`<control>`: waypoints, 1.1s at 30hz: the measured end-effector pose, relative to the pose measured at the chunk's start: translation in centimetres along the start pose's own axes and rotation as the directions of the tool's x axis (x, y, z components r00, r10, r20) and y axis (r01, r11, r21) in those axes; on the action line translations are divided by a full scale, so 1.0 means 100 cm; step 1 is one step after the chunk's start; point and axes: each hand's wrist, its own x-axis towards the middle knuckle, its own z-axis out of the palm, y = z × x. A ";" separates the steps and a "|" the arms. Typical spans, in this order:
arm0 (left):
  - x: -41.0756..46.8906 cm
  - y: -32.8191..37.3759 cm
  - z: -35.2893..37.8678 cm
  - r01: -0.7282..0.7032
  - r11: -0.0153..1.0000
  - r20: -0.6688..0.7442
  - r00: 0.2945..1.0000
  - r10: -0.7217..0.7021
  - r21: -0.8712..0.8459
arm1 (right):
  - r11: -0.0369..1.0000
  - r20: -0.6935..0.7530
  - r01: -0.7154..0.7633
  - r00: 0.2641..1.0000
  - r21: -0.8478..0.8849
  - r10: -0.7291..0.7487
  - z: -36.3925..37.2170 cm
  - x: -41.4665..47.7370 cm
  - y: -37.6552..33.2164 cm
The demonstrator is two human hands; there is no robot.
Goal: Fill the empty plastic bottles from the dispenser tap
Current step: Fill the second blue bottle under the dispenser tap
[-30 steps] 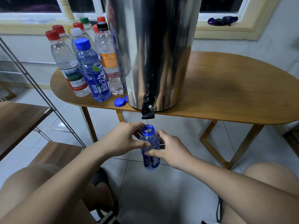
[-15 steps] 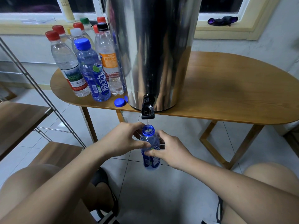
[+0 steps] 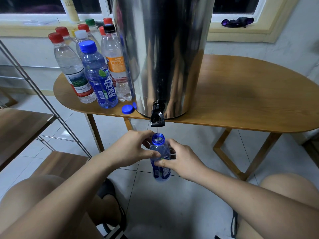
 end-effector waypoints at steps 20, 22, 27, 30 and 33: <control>0.000 0.001 0.000 -0.001 1.000 0.009 1.000 0.001 0.005 | 1.000 0.011 -0.015 1.000 -0.025 0.015 0.000 0.000 -0.001; 0.001 0.001 0.000 -0.001 1.000 0.007 1.000 0.001 0.004 | 1.000 0.011 -0.014 1.000 -0.022 0.014 0.000 -0.001 0.000; 0.000 0.002 0.000 -0.001 1.000 0.001 1.000 0.001 0.005 | 1.000 0.007 -0.006 1.000 -0.014 0.007 0.000 -0.001 0.000; 0.000 0.001 0.001 -0.002 1.000 -0.001 1.000 0.002 -0.003 | 1.000 0.006 -0.006 1.000 -0.001 0.006 0.001 -0.001 0.000; 0.000 0.000 0.000 0.004 1.000 -0.001 1.000 -0.004 -0.003 | 1.000 0.004 -0.002 1.000 0.005 0.002 0.001 -0.001 0.001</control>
